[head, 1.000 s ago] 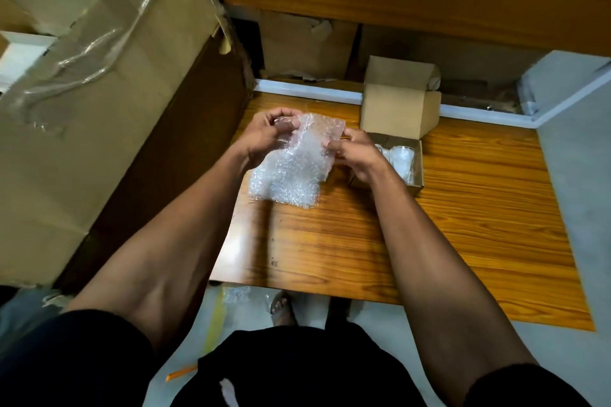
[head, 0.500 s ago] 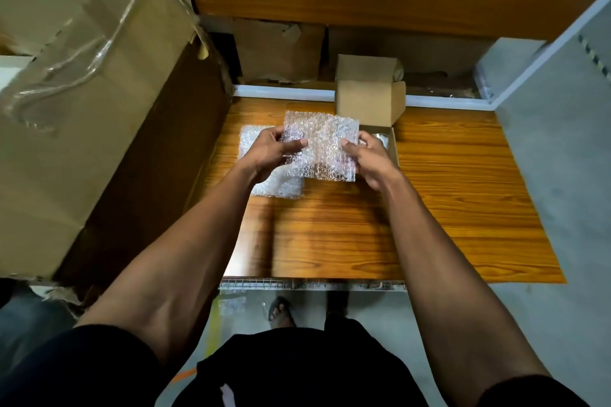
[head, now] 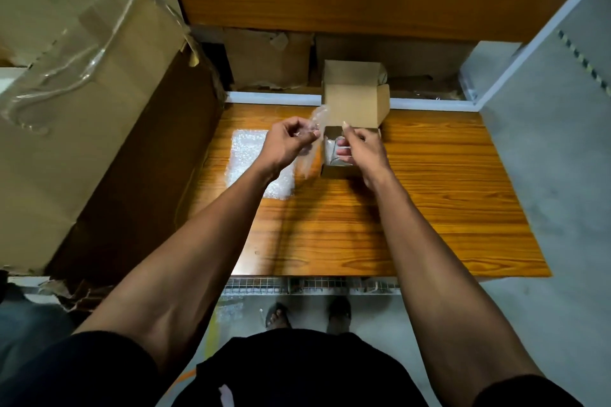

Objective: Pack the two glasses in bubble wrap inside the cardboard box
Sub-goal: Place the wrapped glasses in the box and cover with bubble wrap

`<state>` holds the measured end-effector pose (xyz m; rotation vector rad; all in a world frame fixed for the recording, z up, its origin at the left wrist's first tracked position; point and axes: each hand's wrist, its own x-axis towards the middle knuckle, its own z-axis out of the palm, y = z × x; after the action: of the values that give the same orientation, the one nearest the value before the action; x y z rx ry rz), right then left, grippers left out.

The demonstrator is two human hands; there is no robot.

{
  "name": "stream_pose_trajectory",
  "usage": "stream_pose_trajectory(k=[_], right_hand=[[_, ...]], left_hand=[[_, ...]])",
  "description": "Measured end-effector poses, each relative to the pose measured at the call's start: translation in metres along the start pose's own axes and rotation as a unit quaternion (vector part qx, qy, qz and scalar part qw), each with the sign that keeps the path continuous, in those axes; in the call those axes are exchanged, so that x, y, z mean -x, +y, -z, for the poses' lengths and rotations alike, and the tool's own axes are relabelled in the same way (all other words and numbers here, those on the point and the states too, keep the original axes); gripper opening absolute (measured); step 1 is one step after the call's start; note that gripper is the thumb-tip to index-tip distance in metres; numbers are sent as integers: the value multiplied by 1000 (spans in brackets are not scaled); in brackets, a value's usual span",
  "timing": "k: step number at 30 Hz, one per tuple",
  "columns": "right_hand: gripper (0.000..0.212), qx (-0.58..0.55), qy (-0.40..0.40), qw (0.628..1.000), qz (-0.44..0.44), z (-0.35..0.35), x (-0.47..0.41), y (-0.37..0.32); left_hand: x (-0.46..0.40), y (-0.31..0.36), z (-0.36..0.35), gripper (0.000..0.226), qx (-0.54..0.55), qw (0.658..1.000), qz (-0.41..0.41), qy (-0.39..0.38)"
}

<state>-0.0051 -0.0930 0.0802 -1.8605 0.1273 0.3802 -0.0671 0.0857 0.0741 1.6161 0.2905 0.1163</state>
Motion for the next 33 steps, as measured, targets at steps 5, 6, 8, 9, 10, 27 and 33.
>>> stream_pose_trajectory(k=[5,6,8,9,10,27,33], right_hand=[[74,-165,-161,972,-49,17,8,-24],[72,-175,-166,969,-49,22,7,-25],[63,-174,-147,973,-48,32,5,-22],[48,-167,-129,976,-45,37,5,-21],[35,-153,-113,981,-45,42,4,-20],[43,-150,-218,962,-65,111,-6,-3],[107,-194,-182,961,-79,112,-2,16]], left_hand=[[0,16,-30,21,-68,992,-49,-98],[1,19,-35,22,-77,989,-50,-119],[2,24,-43,22,-82,987,-41,-135],[1,25,-47,22,-74,989,-36,-125],[1,26,-49,22,-61,992,-33,-106],[-12,19,-61,26,-21,997,28,-61],[-10,9,-71,31,47,998,50,-2]])
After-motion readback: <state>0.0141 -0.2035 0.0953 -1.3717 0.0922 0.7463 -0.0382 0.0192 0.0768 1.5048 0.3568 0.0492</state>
